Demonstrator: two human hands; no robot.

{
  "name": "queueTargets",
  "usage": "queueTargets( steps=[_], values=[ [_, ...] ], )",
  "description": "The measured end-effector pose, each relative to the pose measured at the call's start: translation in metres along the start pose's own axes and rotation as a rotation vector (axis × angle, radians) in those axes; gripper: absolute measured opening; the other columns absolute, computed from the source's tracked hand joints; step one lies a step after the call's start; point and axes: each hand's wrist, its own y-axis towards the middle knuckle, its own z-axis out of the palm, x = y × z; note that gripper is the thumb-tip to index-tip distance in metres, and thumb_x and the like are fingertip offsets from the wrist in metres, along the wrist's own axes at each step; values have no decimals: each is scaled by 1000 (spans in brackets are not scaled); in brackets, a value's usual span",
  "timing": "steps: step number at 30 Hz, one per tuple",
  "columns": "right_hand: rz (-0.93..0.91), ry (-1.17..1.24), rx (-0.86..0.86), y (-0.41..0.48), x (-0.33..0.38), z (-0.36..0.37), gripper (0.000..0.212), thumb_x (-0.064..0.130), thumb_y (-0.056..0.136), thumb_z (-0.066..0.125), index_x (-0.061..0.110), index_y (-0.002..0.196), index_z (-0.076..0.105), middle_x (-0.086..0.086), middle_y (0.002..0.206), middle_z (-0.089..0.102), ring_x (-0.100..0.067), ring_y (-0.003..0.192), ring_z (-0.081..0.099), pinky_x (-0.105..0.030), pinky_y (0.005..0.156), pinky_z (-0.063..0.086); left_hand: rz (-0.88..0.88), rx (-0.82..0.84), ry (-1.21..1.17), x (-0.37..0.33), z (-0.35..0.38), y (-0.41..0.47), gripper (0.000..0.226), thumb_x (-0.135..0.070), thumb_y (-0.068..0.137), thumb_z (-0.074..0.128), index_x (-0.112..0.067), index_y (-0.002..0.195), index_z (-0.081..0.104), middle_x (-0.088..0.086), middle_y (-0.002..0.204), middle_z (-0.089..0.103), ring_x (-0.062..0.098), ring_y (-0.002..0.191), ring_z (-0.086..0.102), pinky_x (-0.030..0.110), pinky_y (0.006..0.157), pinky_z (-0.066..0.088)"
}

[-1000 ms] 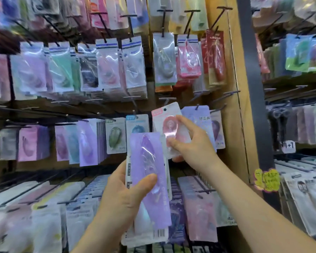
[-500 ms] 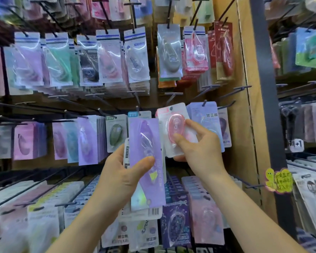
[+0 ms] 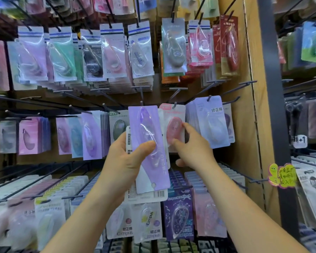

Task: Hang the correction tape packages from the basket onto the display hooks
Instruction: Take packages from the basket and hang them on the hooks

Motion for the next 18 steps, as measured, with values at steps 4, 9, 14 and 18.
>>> queueTargets(
  steps=[4, 9, 14, 18],
  values=[
    [-63, 199, -22, -41, 4, -22, 36, 62, 89, 50, 49, 122, 53, 10, 89, 68, -18, 84, 73, -47, 89, 56, 1, 16, -46, 2, 5, -3, 32, -29, 75, 67, -21, 106, 66, -4, 89, 76, 11, 79, 72, 23, 66, 56],
    [-102, 675, 293, -82, 10, -8, 70, 62, 75, 73, 53, 137, 42, 16, 138, 58, -2, 124, 57, -34, 106, 47, 0, 123, -59, 5, 33, -16, 25, -28, 96, 54, -29, 120, 60, -10, 107, 75, 5, 98, 70, 17, 77, 55],
    [-99, 884, 56, -93, -2, -3, 47, 25, 88, 69, 27, 133, 57, 1, 126, 69, -17, 117, 65, -45, 103, 50, -99, 238, -51, 8, 43, -25, 27, -22, 104, 44, -35, 125, 55, -28, 110, 70, -11, 106, 62, 15, 94, 48],
    [-111, 891, 55, -100, -2, -10, 43, 12, 90, 69, 26, 129, 59, -1, 122, 70, -20, 114, 66, -48, 101, 50, -114, 130, -85, 6, 50, -31, 27, -15, 103, 46, -20, 124, 61, 0, 112, 74, 18, 103, 71, 38, 90, 58]
  ],
)
